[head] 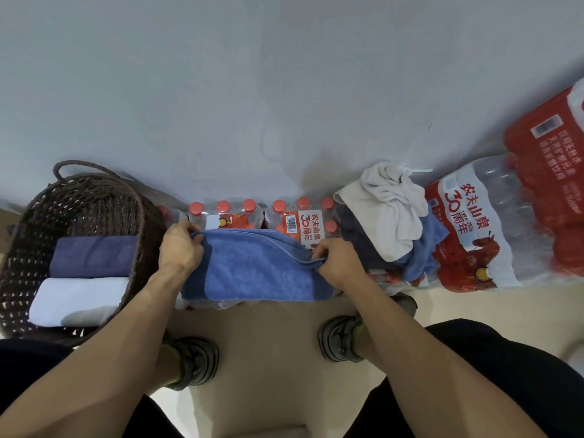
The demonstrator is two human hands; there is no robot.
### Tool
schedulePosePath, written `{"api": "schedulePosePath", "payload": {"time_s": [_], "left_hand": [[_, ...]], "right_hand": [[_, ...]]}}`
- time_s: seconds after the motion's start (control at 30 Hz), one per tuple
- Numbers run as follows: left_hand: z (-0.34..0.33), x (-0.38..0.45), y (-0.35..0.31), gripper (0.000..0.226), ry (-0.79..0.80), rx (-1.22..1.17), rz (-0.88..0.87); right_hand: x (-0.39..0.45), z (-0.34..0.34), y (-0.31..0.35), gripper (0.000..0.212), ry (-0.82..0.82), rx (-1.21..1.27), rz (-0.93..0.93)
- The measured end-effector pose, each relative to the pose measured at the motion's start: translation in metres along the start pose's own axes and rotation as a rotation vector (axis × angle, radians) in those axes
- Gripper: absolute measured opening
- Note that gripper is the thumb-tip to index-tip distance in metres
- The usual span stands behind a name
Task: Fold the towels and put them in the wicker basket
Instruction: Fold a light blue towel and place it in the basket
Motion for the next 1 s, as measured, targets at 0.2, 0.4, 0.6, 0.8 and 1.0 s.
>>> {"api": "schedulePosePath", "payload": {"time_s": [0.2,0.4,0.6,0.8,1.0], "left_hand": [[0.003,-0.003,-0.002,0.018,0.011,-0.015,-0.015],[0.003,-0.006,-0.005,0.024,0.022,-0.09,0.012],[0.005,-0.005,-0.005,0.023,0.034,-0.114,0.022],[0.005,-0.004,-0.003,0.02,0.03,-0.147,0.046],[0.005,-0.004,-0.001,0.018,0.031,-0.167,0.051]], "right_hand": [[-0.003,-0.005,0.003,0.013,0.108,-0.005,0.114],[0.007,-0.006,0.001,0.065,0.127,0.163,-0.053],[0.01,-0.01,0.0,0.037,0.11,0.008,-0.042],[0.011,0.002,0.009,0.03,0.124,0.078,-0.035],[0.008,0.011,0.009,0.009,-0.028,0.17,0.002]]}}
Point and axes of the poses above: each hand's wrist, its own x-axis towards the middle knuckle, its own z-axis out of the back of the hand, y = z × x, the point moved 2 cm from there along x, towards the middle knuckle, and after that the axes turned 6 degrees about -z, right-handed, at the moved point
